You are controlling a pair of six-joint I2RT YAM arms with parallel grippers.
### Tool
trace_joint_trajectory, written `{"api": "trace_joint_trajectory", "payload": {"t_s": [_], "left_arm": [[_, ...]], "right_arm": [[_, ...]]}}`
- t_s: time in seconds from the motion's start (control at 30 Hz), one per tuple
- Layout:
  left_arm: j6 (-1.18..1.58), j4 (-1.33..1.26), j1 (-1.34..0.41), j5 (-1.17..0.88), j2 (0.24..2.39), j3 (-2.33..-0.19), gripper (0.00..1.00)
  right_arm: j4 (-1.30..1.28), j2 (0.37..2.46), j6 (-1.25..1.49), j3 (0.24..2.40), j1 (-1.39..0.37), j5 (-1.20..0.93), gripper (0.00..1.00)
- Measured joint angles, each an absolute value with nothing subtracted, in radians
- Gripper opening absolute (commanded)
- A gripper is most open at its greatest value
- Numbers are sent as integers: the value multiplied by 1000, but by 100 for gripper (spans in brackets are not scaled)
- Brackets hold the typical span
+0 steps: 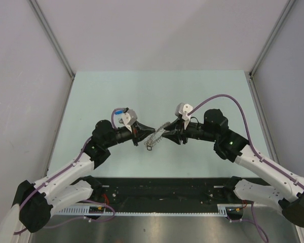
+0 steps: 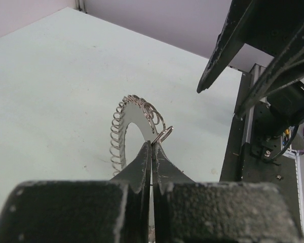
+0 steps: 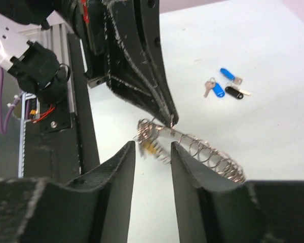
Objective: Put the keys on the keyring
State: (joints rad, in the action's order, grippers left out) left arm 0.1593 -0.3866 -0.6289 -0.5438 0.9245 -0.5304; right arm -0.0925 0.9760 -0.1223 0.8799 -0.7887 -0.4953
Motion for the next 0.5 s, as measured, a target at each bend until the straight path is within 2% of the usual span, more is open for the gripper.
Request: {"api": "trace_joint_trajectory", "payload": {"t_s": [0.5], "left_arm": [[214,-379,-629,-543,910,-530,0]], "right_arm": [[89,1096,-96,846,-799,-477,26]]}}
